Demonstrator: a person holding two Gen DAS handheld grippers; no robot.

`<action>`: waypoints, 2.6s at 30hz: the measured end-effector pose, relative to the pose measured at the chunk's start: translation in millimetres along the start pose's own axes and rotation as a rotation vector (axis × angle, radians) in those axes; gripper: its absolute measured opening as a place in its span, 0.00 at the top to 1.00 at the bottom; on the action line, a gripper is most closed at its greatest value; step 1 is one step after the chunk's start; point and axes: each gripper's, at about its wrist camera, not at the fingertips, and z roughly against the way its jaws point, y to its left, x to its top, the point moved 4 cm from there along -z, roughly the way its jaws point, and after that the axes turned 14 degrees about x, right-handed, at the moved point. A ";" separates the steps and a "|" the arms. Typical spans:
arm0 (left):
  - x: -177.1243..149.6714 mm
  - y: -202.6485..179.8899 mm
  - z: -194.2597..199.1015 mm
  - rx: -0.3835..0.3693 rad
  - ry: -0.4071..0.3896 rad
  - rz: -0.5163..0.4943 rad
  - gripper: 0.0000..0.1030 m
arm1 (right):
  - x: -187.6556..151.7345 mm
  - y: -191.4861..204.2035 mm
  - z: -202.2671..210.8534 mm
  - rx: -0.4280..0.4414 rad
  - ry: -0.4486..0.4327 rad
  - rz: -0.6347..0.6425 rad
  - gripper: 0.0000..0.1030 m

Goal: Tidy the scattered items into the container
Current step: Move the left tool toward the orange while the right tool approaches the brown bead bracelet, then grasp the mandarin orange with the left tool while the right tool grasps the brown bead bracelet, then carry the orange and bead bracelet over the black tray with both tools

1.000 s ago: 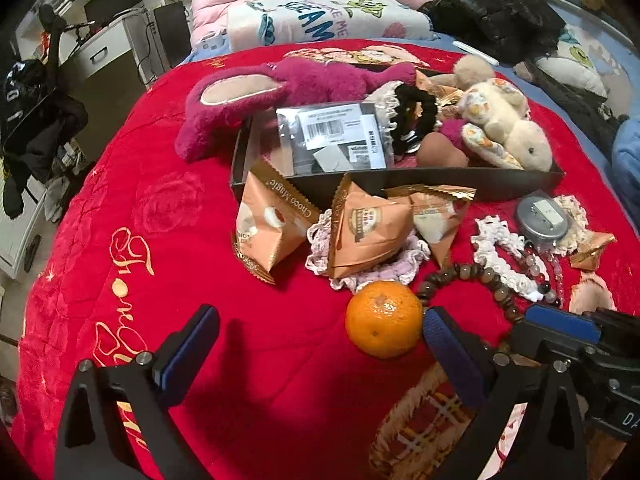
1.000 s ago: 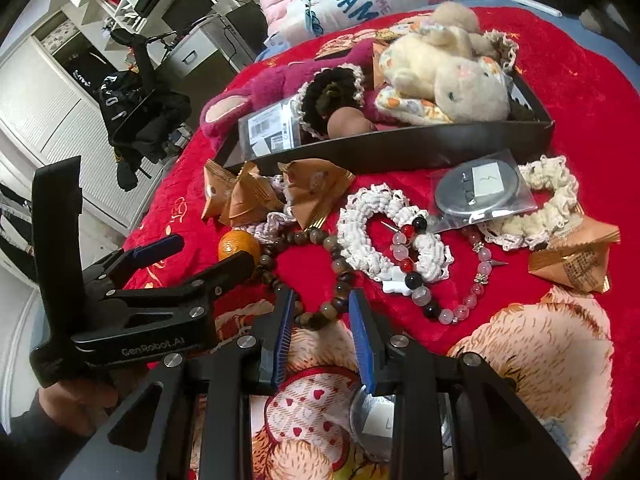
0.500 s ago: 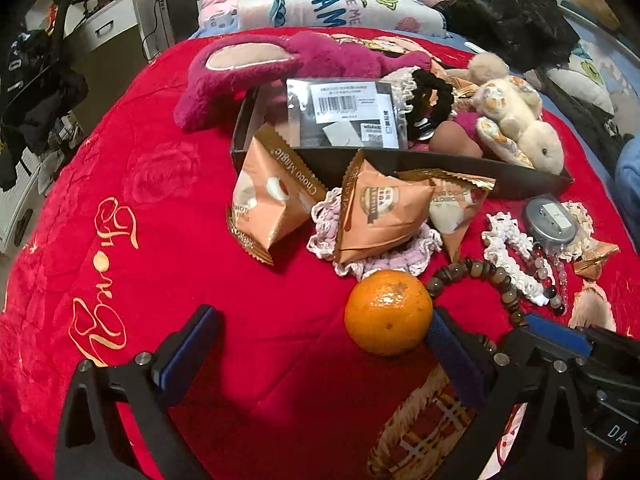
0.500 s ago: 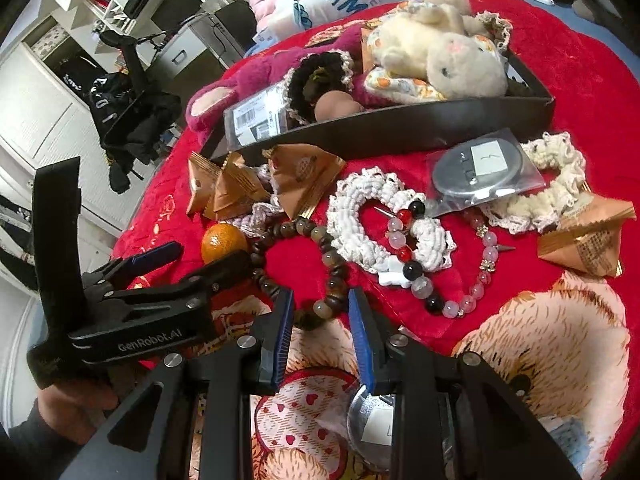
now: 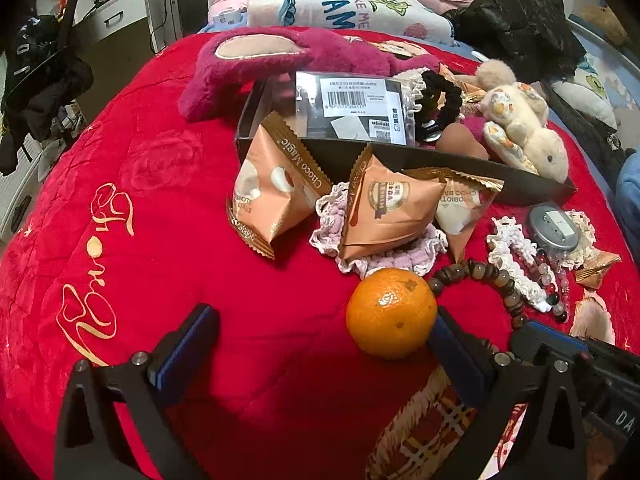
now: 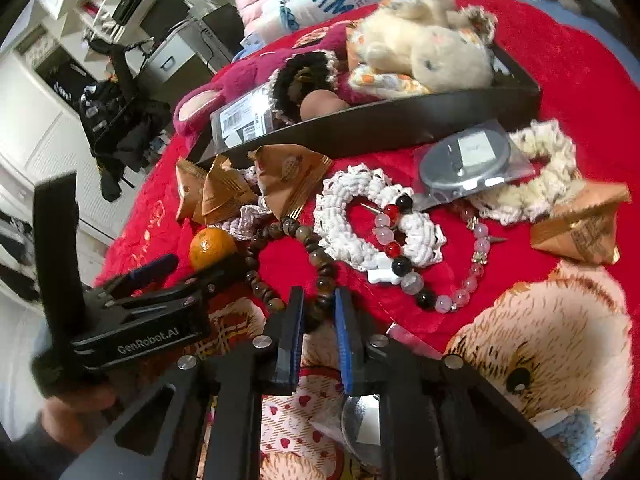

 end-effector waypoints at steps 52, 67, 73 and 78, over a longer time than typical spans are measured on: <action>25.0 -24.7 111.7 -0.092 -0.212 -0.027 0.62 | 27.8 76.6 80.6 0.013 -0.180 0.193 0.90; 65.4 -22.4 114.8 -0.100 -0.201 -0.039 0.62 | 60.2 80.0 77.4 0.014 -0.193 0.161 0.90; 108.1 -28.3 105.7 -0.084 -0.223 -0.053 0.62 | 94.7 77.9 70.4 0.017 -0.213 0.151 0.90; 144.2 -37.0 84.8 -0.083 -0.246 -0.041 0.62 | 132.1 77.2 61.1 0.024 -0.247 0.171 0.90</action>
